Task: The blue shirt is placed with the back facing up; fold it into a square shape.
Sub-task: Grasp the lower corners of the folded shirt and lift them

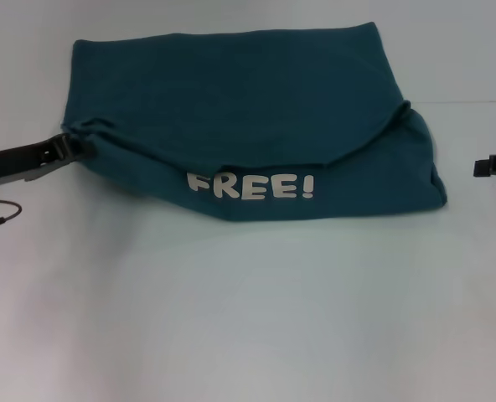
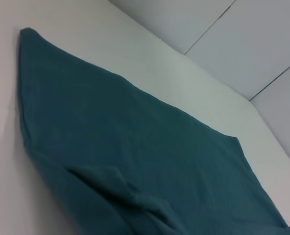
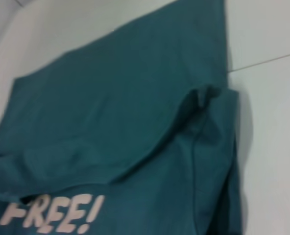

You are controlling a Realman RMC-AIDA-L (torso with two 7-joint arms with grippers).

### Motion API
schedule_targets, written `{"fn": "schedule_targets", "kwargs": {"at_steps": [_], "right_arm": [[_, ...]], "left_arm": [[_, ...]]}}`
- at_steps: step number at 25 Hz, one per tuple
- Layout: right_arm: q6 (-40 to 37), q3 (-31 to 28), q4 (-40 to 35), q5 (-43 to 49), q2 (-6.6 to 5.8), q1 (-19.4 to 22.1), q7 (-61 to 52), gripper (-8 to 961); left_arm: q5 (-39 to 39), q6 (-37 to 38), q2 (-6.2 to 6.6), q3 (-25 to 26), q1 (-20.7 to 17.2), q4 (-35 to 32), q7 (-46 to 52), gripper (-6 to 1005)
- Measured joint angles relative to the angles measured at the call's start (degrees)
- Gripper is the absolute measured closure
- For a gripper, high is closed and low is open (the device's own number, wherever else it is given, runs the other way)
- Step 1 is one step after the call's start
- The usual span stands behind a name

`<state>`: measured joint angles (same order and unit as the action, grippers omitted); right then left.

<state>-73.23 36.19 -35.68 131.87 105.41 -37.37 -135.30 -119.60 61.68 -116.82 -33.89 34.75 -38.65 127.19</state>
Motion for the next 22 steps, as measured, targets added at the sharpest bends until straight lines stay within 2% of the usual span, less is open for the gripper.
{"fn": "schedule_targets", "kwargs": {"at_steps": [5, 10, 22], "right_arm": [[3.5, 1.0, 0.4, 9.1, 1.4, -5.3, -6.3, 327], [7.2, 3.6, 0.9, 10.8, 3.46, -7.8, -7.6, 327], [13.1, 7.9, 4.4, 11.0, 4.87, -9.2, -10.4, 330]], "left_arm": [[-1.4, -0.9, -0.1, -0.1, 0.9, 0.2, 0.1, 997], [-1.5, -2.0, -0.39, -0.1, 1.0, 0.3, 0.1, 997], [-1.5, -2.2, -0.47, -0.1, 1.3, 0.3, 0.1, 998]]}}
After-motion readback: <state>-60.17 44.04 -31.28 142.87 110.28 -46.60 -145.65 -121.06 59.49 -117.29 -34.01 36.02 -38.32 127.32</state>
